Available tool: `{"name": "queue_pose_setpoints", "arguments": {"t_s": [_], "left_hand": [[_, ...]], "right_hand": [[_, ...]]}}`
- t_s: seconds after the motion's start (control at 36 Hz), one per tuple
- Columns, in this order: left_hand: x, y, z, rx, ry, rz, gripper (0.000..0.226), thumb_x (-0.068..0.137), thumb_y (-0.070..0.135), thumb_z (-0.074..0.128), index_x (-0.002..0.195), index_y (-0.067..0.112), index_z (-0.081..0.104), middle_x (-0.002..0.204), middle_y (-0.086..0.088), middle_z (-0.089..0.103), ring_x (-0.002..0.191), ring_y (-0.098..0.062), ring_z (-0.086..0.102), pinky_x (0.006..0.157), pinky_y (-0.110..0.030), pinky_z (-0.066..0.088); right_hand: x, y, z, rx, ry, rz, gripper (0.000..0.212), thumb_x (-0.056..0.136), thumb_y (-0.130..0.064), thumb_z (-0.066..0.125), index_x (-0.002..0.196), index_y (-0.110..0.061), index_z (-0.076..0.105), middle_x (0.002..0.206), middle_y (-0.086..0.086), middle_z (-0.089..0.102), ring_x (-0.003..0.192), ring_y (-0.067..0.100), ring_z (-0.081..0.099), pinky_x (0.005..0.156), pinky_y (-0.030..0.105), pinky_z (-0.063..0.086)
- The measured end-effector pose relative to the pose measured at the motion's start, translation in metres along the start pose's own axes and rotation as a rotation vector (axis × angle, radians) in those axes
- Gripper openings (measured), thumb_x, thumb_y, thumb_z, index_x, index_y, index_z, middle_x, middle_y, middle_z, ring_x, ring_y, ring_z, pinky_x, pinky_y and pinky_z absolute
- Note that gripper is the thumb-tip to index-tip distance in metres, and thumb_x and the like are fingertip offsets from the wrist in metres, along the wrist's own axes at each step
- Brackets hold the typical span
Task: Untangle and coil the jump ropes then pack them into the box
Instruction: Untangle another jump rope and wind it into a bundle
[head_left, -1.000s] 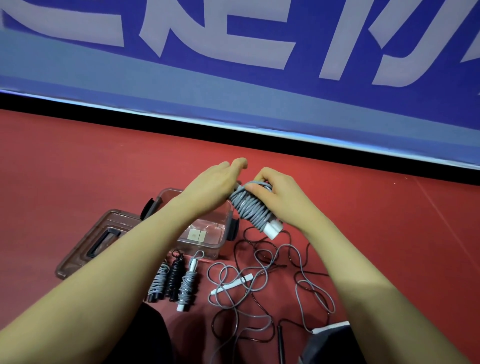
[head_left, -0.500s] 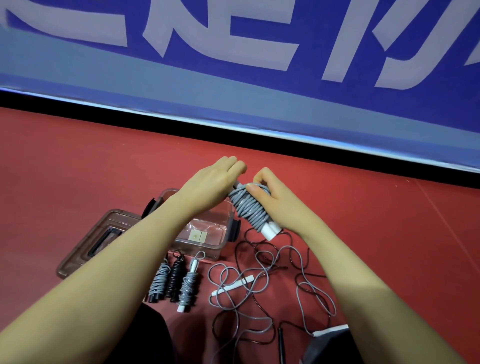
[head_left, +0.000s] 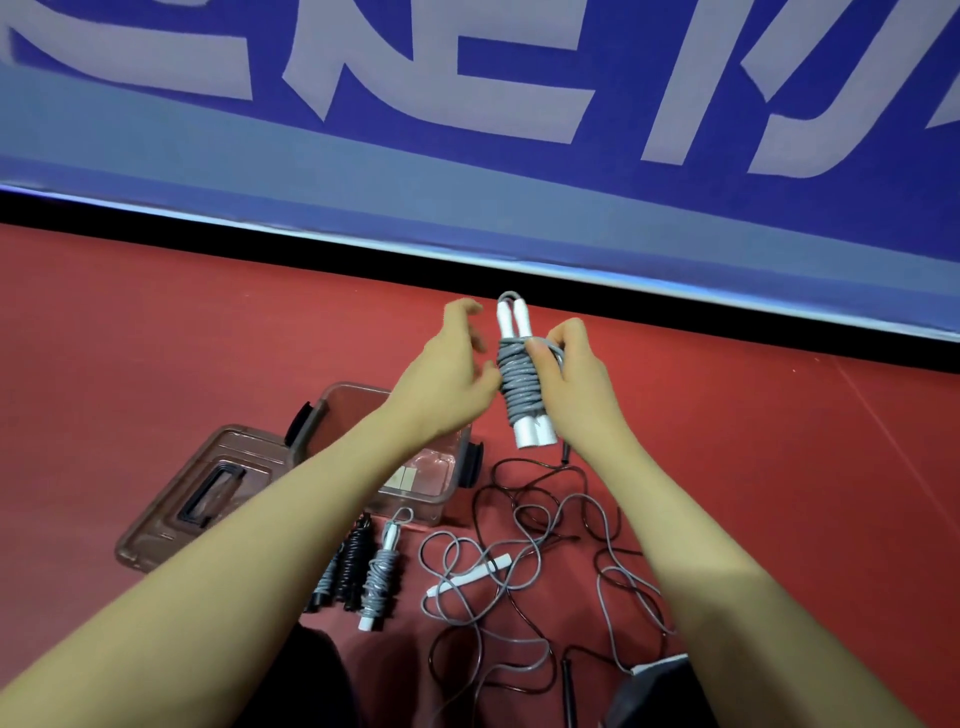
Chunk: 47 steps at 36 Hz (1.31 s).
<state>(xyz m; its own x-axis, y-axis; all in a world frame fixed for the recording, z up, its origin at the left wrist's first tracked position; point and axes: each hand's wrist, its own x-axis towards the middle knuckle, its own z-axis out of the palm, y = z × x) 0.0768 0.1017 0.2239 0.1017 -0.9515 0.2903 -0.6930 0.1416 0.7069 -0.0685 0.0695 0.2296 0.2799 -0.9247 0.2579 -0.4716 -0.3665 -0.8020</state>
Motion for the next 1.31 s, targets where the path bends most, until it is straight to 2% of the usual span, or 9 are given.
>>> {"name": "queue_pose_setpoints", "arguments": {"t_s": [0.33, 0.42, 0.5, 0.61, 0.86, 1.03, 1.14, 1.22, 1.31], "left_hand": [[-0.003, 0.014, 0.005, 0.137, -0.15, 0.03, 0.081, 0.072, 0.062, 0.052, 0.139, 0.019, 0.038, 0.111, -0.004, 0.058, 0.096, -0.023, 0.056, 0.083, -0.042, 0.049], [-0.002, 0.016, 0.009, 0.216, -0.142, 0.024, 0.089, 0.08, 0.053, 0.064, 0.148, 0.014, 0.023, 0.117, -0.005, 0.055, 0.105, -0.024, 0.054, 0.084, -0.041, 0.048], [-0.002, 0.014, 0.014, 0.261, -0.141, 0.029, 0.092, 0.08, 0.032, 0.064, 0.151, 0.009, 0.01, 0.122, -0.011, 0.051, 0.104, -0.028, 0.053, 0.077, -0.037, 0.047], [-0.002, 0.01, 0.02, 0.194, -0.115, 0.038, 0.093, 0.075, 0.015, 0.059, 0.149, 0.002, 0.005, 0.126, -0.018, 0.04, 0.111, -0.033, 0.042, 0.089, -0.043, 0.042], [0.004, 0.004, 0.012, 0.114, 0.184, -0.043, 0.049, 0.072, 0.004, 0.057, 0.118, 0.014, 0.045, 0.105, -0.006, 0.057, 0.086, -0.031, 0.055, 0.067, -0.043, 0.046], [0.002, 0.012, 0.006, -0.253, 0.055, -0.08, 0.058, 0.067, -0.001, 0.066, 0.117, 0.018, 0.043, 0.091, 0.003, 0.058, 0.066, -0.014, 0.054, 0.059, -0.024, 0.044], [0.001, 0.014, 0.004, -0.439, -0.066, -0.12, 0.058, 0.069, -0.008, 0.064, 0.108, 0.016, 0.028, 0.096, -0.006, 0.056, 0.059, -0.013, 0.048, 0.057, -0.027, 0.043], [0.001, 0.014, 0.004, -0.387, -0.138, -0.114, 0.053, 0.073, -0.005, 0.063, 0.104, 0.014, 0.025, 0.094, -0.007, 0.046, 0.064, -0.015, 0.045, 0.057, -0.027, 0.041], [0.004, 0.011, 0.004, -0.18, -0.109, -0.047, 0.048, 0.076, 0.007, 0.068, 0.103, 0.013, 0.03, 0.107, -0.007, 0.034, 0.081, -0.016, 0.044, 0.067, -0.023, 0.043]], "right_hand": [[0.006, 0.005, 0.0, 0.093, 0.213, 0.043, 0.016, 0.091, -0.024, 0.062, 0.094, -0.009, 0.066, 0.08, 0.0, 0.067, 0.077, 0.017, 0.061, 0.064, 0.019, 0.041], [0.006, 0.002, -0.002, 0.154, 0.189, 0.037, 0.013, 0.091, -0.018, 0.06, 0.084, -0.02, 0.071, 0.065, -0.015, 0.066, 0.062, 0.016, 0.059, 0.061, 0.028, 0.048], [0.007, 0.001, -0.001, 0.25, 0.164, 0.06, 0.021, 0.091, -0.013, 0.058, 0.084, -0.028, 0.07, 0.069, -0.012, 0.068, 0.059, 0.036, 0.06, 0.058, 0.044, 0.054], [0.006, -0.004, 0.0, 0.356, 0.139, 0.073, 0.019, 0.092, -0.004, 0.056, 0.089, -0.018, 0.069, 0.073, -0.001, 0.068, 0.062, 0.013, 0.064, 0.057, 0.024, 0.053], [0.004, -0.012, 0.003, 0.46, 0.029, 0.035, 0.025, 0.09, 0.001, 0.055, 0.082, -0.019, 0.068, 0.068, -0.003, 0.067, 0.067, 0.008, 0.064, 0.061, 0.019, 0.049], [0.008, -0.007, -0.004, 0.531, 0.036, 0.135, 0.003, 0.091, -0.008, 0.059, 0.094, -0.008, 0.06, 0.077, 0.0, 0.064, 0.065, 0.004, 0.058, 0.062, 0.023, 0.048], [0.008, -0.005, -0.004, 0.545, -0.083, 0.128, 0.013, 0.095, -0.013, 0.053, 0.103, -0.018, 0.062, 0.093, 0.0, 0.066, 0.082, 0.006, 0.059, 0.073, 0.023, 0.049], [0.008, -0.004, -0.007, 0.486, -0.051, 0.105, 0.014, 0.095, -0.015, 0.055, 0.096, -0.008, 0.067, 0.086, 0.017, 0.061, 0.083, 0.013, 0.052, 0.08, 0.032, 0.044], [0.009, -0.003, -0.007, 0.514, -0.001, 0.131, 0.01, 0.092, -0.012, 0.058, 0.09, -0.009, 0.067, 0.077, 0.003, 0.061, 0.077, 0.01, 0.052, 0.076, 0.027, 0.044]]}}
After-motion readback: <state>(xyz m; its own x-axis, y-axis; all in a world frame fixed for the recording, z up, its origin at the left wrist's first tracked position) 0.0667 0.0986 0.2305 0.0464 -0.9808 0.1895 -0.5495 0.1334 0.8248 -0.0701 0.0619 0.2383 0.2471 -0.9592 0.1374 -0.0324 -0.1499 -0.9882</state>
